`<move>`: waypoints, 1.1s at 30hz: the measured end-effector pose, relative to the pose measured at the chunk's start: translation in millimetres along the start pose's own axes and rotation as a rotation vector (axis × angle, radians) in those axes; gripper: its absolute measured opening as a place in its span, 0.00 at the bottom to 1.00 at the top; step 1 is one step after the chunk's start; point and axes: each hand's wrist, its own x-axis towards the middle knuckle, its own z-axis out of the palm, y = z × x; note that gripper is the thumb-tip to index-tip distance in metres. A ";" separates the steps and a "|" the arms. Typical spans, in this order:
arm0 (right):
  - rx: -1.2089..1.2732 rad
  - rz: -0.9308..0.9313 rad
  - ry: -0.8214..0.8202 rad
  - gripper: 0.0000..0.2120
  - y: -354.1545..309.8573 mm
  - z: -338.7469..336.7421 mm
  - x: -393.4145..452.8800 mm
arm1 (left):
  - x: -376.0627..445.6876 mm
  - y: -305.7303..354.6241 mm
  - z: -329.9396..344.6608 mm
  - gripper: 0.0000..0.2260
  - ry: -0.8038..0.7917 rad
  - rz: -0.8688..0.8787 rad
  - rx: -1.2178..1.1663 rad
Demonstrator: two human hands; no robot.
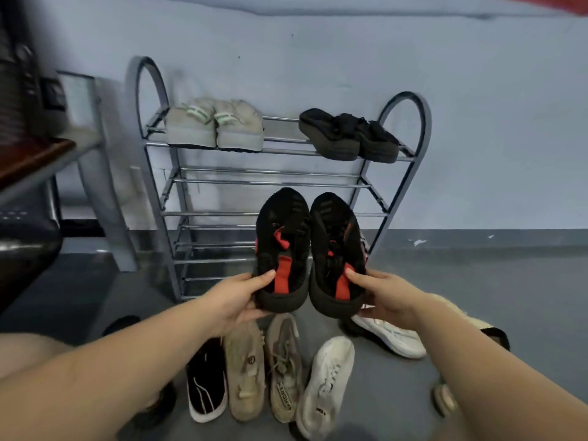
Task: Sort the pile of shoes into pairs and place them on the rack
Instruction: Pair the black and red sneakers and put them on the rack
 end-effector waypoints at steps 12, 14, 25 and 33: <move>0.249 -0.153 -0.016 0.09 -50.8 105.3 79.5 | 19.3 92.2 -78.0 0.09 0.187 -0.052 0.117; 0.254 -0.150 -0.017 0.11 -63.4 114.6 94.8 | 28.7 107.3 -87.0 0.10 0.213 -0.033 0.113; 0.160 -0.201 0.050 0.15 -89.2 140.2 177.1 | 84.3 135.3 -119.6 0.13 0.316 0.012 -0.004; 0.020 -0.332 0.246 0.18 -94.8 159.4 213.8 | 111.2 141.5 -132.7 0.16 0.392 0.095 0.025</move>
